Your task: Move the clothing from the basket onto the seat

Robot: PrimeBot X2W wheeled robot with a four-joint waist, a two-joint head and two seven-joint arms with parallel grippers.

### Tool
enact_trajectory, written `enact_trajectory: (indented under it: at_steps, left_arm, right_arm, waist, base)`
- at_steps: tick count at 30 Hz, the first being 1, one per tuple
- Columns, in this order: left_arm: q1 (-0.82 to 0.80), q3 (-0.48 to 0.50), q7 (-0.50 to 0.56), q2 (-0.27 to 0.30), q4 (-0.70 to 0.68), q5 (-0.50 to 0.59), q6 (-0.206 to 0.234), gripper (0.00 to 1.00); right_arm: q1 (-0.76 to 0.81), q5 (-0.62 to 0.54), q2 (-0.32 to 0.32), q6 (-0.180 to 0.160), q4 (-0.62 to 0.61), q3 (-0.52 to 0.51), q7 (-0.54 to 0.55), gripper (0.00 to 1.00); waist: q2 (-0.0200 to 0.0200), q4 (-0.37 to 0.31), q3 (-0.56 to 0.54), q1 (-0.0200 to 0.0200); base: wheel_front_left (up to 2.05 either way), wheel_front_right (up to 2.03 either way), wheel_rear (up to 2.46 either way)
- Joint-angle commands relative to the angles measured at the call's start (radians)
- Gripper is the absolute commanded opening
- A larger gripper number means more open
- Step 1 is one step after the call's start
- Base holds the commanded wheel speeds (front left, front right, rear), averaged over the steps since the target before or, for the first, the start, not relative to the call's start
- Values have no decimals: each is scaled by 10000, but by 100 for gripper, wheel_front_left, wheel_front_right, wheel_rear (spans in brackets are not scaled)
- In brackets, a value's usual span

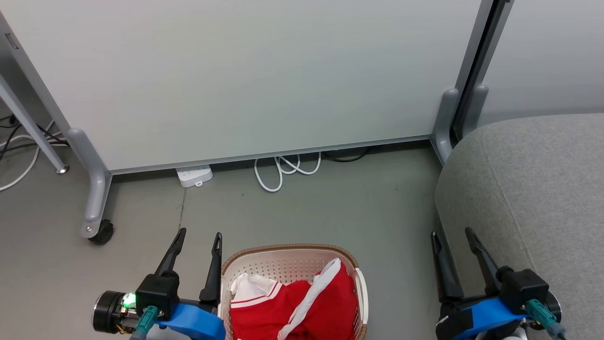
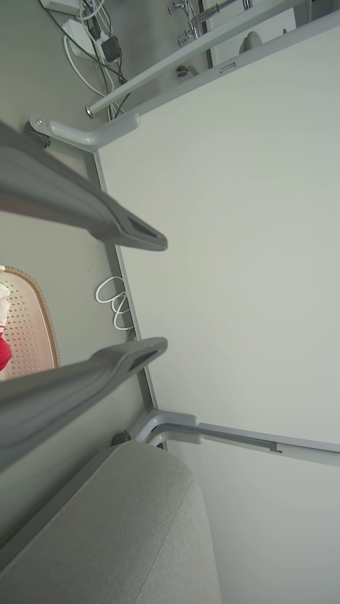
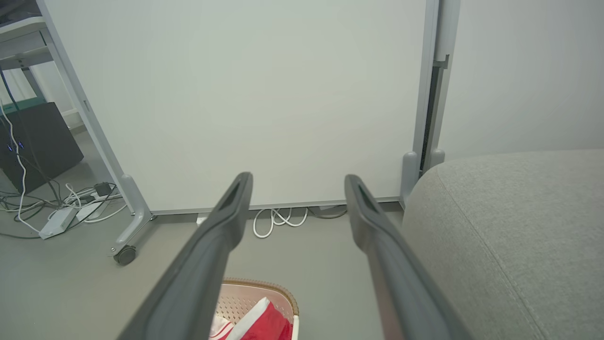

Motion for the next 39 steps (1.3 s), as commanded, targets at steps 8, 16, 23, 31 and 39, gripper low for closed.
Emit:
enact_trajectory:
  at_steps: [8,16,23,31,39]
  left_arm:
    - [-15,-48,-73,50,95,64,-14,100]
    - [-4,-41,-73,43,152,51,-6,100]
    - [-33,-53,-72,41,277,34,-76,100]
    - [-528,-134,-72,37,707,19,-349,100]
    - [-1806,-491,-70,109,1693,200,-783,100]
  right_arm:
    - [-166,-79,-46,-3,173,25,-34,100]
    - [-176,-66,-46,-3,279,24,-36,100]
    - [-186,-33,-46,-3,286,76,-35,100]
    - [-354,13,-46,-3,175,163,-34,100]
    - [-903,-15,-43,-3,-42,220,-35,100]
  waist:
    - [-1,-4,-19,0]
    - [-1,-4,-22,0]
    - [-1,-37,28,0]
    - [-1,-282,421,0]
    - [-1,-844,1419,0]
  base:
    - [0,0,0]
    - [0,0,0]
    - [0,0,0]
    - [0,0,0]
    - [0,0,0]
